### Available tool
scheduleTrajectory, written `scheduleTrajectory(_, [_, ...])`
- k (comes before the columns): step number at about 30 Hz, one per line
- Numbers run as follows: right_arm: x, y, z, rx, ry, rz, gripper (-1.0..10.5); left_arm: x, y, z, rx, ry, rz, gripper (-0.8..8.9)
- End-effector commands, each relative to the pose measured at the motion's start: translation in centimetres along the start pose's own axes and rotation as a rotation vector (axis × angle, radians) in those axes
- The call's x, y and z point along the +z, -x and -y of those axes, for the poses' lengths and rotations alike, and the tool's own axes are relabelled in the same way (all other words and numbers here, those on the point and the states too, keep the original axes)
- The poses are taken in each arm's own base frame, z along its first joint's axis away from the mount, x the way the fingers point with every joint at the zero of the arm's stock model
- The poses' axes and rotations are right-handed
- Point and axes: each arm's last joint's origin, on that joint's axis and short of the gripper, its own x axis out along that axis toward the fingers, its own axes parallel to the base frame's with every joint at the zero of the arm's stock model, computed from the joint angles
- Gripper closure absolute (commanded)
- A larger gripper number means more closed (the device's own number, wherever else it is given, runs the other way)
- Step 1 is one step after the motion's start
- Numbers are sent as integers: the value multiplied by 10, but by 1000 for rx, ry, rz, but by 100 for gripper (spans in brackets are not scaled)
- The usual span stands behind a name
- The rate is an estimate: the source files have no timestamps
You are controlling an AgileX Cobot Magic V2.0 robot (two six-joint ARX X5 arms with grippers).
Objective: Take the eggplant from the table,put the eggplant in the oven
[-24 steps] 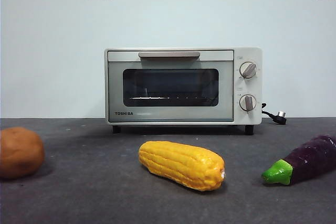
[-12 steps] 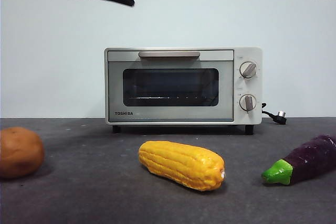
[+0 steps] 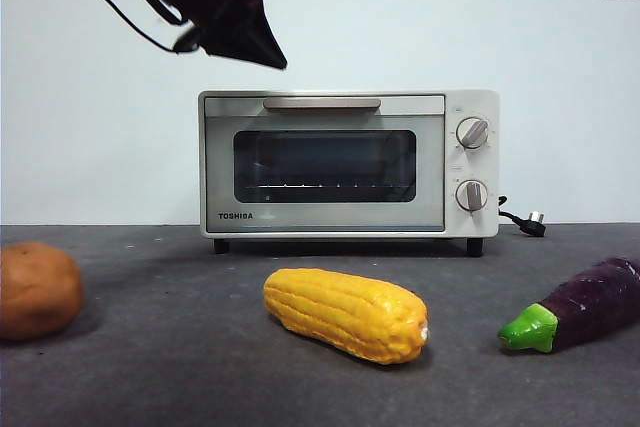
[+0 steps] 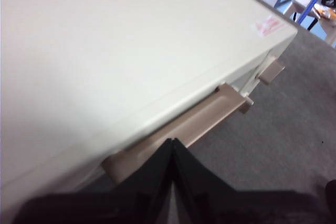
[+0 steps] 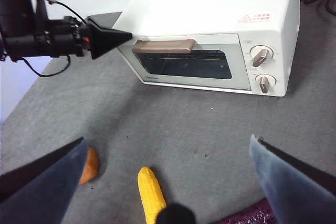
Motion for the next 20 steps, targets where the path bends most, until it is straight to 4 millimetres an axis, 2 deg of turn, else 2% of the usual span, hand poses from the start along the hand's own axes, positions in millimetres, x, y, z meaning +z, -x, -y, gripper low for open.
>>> scheduleTrajectory(1, [1, 0, 0, 0, 10, 2, 348, -4, -11, 0, 3, -17, -8, 819])
scheduleTrajectory(7, [1, -4, 2, -2, 2, -28, 348, -10, -22, -4, 34, -36, -24, 819])
scheduleTrajectory(20, [2, -10, 5, -4, -7, -49, 349, -10, -25, -3, 74, -74, -13, 820])
